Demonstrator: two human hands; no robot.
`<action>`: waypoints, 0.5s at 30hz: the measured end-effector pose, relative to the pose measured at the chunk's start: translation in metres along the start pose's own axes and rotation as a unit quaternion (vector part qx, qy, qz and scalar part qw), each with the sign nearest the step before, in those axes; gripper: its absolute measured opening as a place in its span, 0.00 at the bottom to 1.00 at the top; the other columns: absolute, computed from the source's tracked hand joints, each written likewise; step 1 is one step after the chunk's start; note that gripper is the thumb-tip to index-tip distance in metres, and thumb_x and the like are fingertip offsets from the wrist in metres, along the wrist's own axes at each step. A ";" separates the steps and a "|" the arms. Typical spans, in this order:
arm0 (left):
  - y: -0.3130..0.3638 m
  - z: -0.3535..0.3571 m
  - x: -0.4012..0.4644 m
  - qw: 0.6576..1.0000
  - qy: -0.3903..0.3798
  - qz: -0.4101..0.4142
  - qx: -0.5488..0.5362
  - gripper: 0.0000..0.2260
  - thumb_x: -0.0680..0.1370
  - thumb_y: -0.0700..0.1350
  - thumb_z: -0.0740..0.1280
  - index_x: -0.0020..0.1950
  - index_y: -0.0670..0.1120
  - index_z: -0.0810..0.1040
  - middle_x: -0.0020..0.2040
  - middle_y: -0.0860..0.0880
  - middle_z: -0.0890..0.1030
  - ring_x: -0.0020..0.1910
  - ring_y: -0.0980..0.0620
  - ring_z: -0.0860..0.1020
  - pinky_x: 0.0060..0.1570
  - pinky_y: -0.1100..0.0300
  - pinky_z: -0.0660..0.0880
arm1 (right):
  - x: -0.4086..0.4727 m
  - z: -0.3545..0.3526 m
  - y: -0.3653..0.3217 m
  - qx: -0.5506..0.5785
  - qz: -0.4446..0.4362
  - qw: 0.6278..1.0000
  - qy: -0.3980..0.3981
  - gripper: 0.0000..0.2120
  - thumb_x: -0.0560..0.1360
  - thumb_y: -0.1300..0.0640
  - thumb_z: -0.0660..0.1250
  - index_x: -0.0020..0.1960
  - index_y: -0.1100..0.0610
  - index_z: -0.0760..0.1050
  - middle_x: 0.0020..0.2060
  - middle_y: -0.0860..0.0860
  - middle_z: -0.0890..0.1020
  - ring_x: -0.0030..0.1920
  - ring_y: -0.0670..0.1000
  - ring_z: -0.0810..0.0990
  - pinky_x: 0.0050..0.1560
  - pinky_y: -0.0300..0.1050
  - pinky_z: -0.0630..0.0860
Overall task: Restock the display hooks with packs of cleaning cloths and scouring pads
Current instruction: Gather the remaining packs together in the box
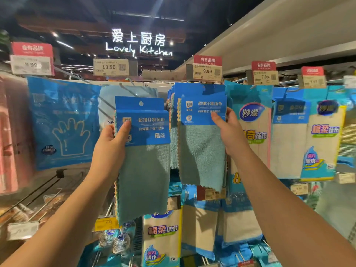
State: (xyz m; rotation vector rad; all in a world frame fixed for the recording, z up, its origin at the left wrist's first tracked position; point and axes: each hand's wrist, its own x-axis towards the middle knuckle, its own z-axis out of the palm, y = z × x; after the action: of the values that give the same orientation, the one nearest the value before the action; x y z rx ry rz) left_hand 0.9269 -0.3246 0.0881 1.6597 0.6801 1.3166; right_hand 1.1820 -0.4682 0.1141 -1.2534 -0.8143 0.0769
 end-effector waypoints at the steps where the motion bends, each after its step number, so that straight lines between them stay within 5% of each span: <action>1: 0.000 -0.001 -0.001 1.000 -0.002 -0.002 -0.003 0.16 0.80 0.65 0.63 0.55 0.55 0.79 0.51 0.53 0.85 0.48 0.51 0.84 0.50 0.41 0.82 | 0.002 0.000 0.000 0.005 -0.005 1.000 -0.002 0.15 0.78 0.51 0.69 0.63 0.47 0.72 0.56 0.45 0.83 0.56 0.47 0.83 0.63 0.56 0.77; 5: 0.002 -0.004 -0.005 1.000 -0.008 0.015 -0.001 0.16 0.80 0.64 0.63 0.52 0.52 0.79 0.48 0.51 0.85 0.47 0.50 0.84 0.46 0.45 0.81 | -0.001 0.001 0.004 0.016 -0.034 0.999 0.004 0.17 0.80 0.53 0.68 0.67 0.49 0.72 0.55 0.43 0.83 0.56 0.44 0.82 0.61 0.50 0.78; 9: 0.005 -0.003 -0.006 0.999 -0.025 0.023 -0.018 0.13 0.82 0.61 0.62 0.51 0.53 0.78 0.45 0.55 0.85 0.40 0.60 0.83 0.32 0.63 0.76 | 0.003 0.002 0.002 0.028 -0.028 0.999 0.002 0.13 0.80 0.53 0.67 0.64 0.46 0.74 0.55 0.45 0.84 0.57 0.46 0.82 0.62 0.52 0.78; 15: 0.006 0.000 -0.003 0.998 -0.035 0.017 -0.041 0.14 0.81 0.61 0.63 0.56 0.52 0.79 0.47 0.56 0.86 0.44 0.57 0.85 0.40 0.55 0.78 | 0.021 0.012 -0.007 0.053 0.017 0.998 -0.010 0.09 0.80 0.51 0.67 0.59 0.47 0.79 0.53 0.47 0.86 0.53 0.48 0.85 0.58 0.52 0.80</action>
State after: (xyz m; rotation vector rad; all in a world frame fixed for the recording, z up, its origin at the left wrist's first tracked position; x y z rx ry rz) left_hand 0.9252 -0.3301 0.0916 1.6488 0.5520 1.2879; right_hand 1.1873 -0.4506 0.1314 -1.1687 -0.7969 0.1577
